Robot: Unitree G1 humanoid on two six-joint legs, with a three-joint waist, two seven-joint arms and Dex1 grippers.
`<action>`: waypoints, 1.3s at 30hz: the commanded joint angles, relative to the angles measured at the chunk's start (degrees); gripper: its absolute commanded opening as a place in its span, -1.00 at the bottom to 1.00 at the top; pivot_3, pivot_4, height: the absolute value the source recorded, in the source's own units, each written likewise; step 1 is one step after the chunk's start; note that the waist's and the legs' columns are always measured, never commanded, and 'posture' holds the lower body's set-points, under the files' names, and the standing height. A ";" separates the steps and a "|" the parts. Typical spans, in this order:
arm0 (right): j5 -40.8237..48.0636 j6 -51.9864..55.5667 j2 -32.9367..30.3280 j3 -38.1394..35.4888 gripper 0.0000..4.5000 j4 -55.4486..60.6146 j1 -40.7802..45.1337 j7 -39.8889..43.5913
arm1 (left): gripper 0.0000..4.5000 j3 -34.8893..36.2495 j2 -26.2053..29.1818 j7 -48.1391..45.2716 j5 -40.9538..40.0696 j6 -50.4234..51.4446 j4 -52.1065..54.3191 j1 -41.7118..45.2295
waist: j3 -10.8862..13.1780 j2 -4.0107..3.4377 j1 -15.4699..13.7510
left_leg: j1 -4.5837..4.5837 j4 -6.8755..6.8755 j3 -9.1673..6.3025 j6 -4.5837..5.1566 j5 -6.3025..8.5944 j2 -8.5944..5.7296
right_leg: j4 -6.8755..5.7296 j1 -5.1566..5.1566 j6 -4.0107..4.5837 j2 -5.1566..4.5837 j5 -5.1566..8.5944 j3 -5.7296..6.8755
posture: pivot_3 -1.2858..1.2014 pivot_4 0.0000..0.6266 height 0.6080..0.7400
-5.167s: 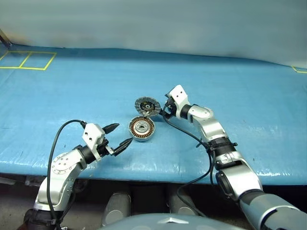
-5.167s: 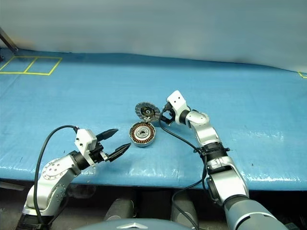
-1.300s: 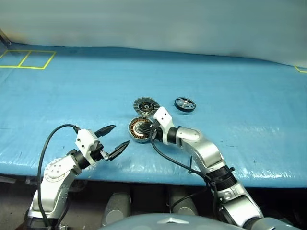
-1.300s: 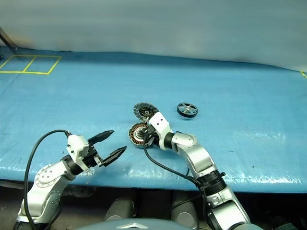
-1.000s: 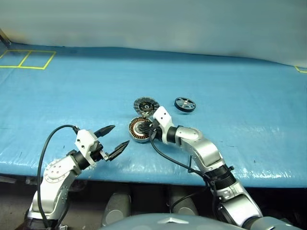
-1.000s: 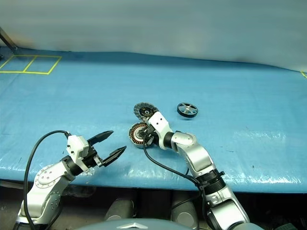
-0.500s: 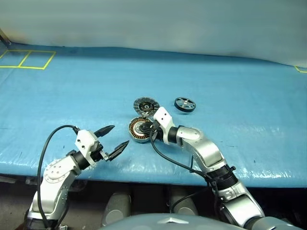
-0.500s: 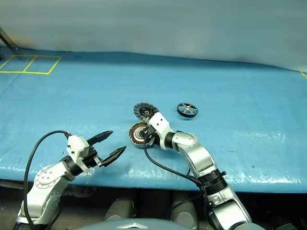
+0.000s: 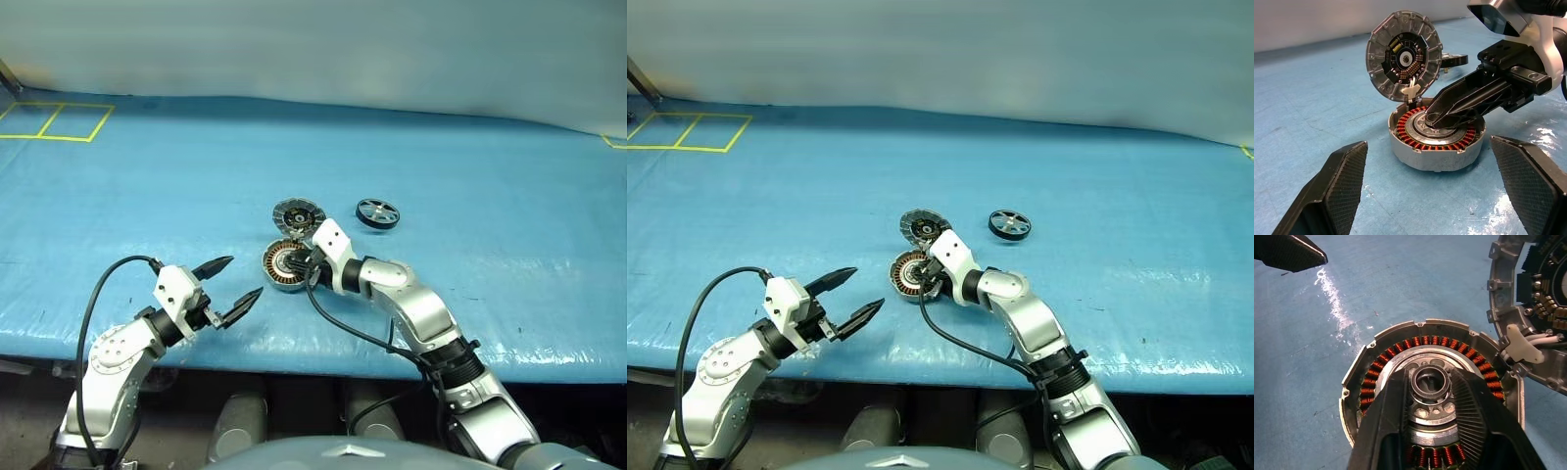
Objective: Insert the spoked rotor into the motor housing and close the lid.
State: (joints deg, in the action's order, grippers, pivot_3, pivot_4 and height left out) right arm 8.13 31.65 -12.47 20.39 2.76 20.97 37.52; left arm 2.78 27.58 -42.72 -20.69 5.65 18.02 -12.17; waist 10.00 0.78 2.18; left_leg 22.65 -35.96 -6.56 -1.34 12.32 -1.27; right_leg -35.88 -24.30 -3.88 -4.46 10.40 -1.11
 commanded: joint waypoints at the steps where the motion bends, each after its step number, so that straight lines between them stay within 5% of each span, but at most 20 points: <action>1: -0.01 -0.82 -0.02 0.53 0.20 1.08 -0.53 0.44 | 0.95 0.43 0.13 0.02 0.24 -1.39 1.26 0.35 | -0.01 0.01 0.00 | -0.02 0.00 0.00 0.00 0.00 0.00 | 0.00 0.02 0.00 0.00 0.00 0.00 | 0.03 -0.52 1.00; 7: 1.82 -1.07 0.88 -1.24 0.99 2.82 -0.26 0.08 | 0.95 0.18 -0.08 0.19 0.77 -1.70 0.82 0.56 | -0.01 0.01 -0.02 | -0.02 -0.03 0.00 0.00 0.00 0.00 | 0.00 0.03 0.00 0.00 0.00 0.00 | 0.03 -0.52 1.00; 16: 3.40 -1.45 2.38 -3.36 0.99 1.98 0.48 -0.68 | 0.95 -0.21 -0.35 0.57 1.57 -2.42 0.25 0.40 | -0.01 0.01 -0.01 | -0.01 -0.03 0.00 0.00 0.00 0.00 | -0.01 0.01 0.00 0.00 0.00 0.00 | 0.03 -0.52 1.00; 20: 2.94 -1.49 2.37 -3.02 0.61 0.83 0.60 -0.80 | 0.95 -0.04 -0.58 0.54 1.91 -2.50 0.21 0.36 | -0.01 0.01 0.00 | -0.01 -0.03 0.00 0.00 0.00 0.00 | -0.01 0.02 0.00 0.00 0.00 0.00 | 0.03 -0.52 1.00; 31: 2.91 -1.06 3.12 -2.73 -0.99 -0.97 1.49 -1.04 | 0.95 0.03 -0.70 1.09 2.65 -3.01 -0.04 -0.31 | -0.01 0.01 0.01 | -0.01 -0.03 0.00 0.00 0.00 0.00 | -0.01 0.01 0.00 0.00 -0.01 -0.01 | 0.03 -0.52 1.00; 39: -0.59 -1.05 2.45 0.28 -0.99 -2.86 1.47 -1.83 | 0.95 0.01 -0.60 1.59 3.06 -3.40 -0.38 -0.42 | -0.01 0.00 0.03 | -0.01 -0.03 0.00 0.00 0.00 0.00 | -0.02 0.01 0.00 0.01 -0.01 -0.01 | 0.03 -0.52 1.00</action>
State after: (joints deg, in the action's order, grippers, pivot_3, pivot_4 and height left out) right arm 8.75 31.13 -9.86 19.67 0.34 21.81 35.99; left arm 2.60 27.13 -41.28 -17.92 3.40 17.64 -12.65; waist 9.98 0.78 2.21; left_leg 22.63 -35.99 -6.56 -1.34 12.32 -1.27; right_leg -35.90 -24.28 -3.89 -4.45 10.39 -1.12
